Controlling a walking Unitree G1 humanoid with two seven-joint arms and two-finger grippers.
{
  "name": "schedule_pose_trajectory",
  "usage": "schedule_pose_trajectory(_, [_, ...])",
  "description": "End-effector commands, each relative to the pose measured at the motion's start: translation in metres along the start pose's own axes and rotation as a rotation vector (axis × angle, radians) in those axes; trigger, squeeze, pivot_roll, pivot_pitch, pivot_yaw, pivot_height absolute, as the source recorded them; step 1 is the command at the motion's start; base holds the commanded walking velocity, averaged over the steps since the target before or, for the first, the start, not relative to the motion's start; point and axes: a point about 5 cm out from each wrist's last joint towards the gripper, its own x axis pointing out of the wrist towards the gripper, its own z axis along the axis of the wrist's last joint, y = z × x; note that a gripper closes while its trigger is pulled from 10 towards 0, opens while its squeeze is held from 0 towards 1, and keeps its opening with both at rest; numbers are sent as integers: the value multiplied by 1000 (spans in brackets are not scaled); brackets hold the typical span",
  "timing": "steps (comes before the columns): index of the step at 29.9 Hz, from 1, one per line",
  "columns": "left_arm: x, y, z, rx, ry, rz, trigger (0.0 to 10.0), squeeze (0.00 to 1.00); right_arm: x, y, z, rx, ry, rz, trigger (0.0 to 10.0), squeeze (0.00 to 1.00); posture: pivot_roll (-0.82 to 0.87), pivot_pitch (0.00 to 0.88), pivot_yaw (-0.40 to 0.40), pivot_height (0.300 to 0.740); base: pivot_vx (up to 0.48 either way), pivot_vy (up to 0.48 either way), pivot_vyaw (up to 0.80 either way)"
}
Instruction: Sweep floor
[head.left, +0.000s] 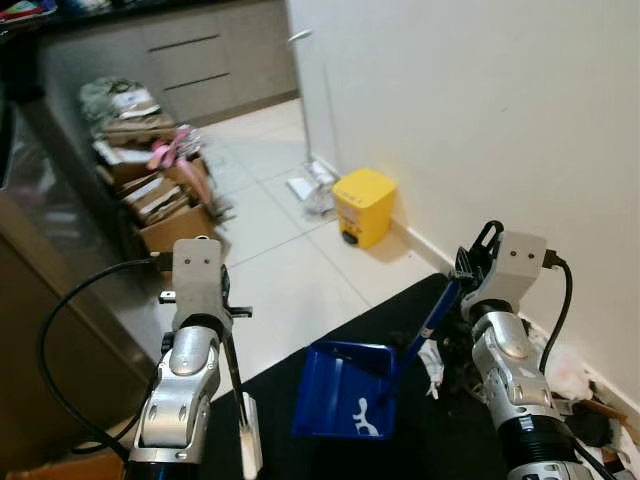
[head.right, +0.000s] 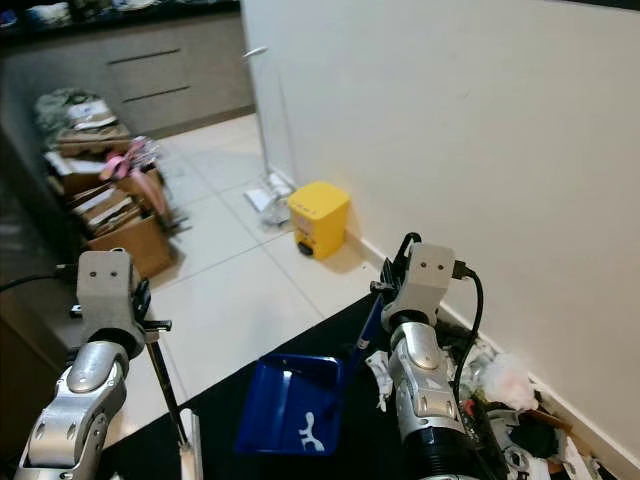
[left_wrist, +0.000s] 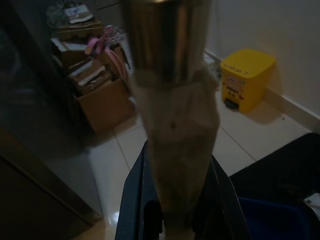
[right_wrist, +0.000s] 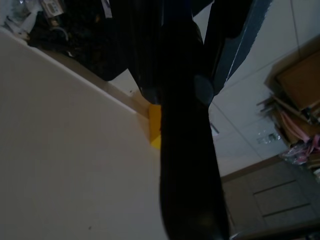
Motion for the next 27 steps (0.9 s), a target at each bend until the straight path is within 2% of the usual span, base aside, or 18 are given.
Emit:
schedule_pose_trajectory(1, [0,4,5,0,-20,17,10000,0,1,5,3,14,-26,13,10000,0,75,18,38,740,0,0,769])
schedule_pose_trajectory(27, [-1,3,4,-5,-10,26,10000,0,1,7,2,10,-16,30,10000,0,76,20,26,740,0,0,765])
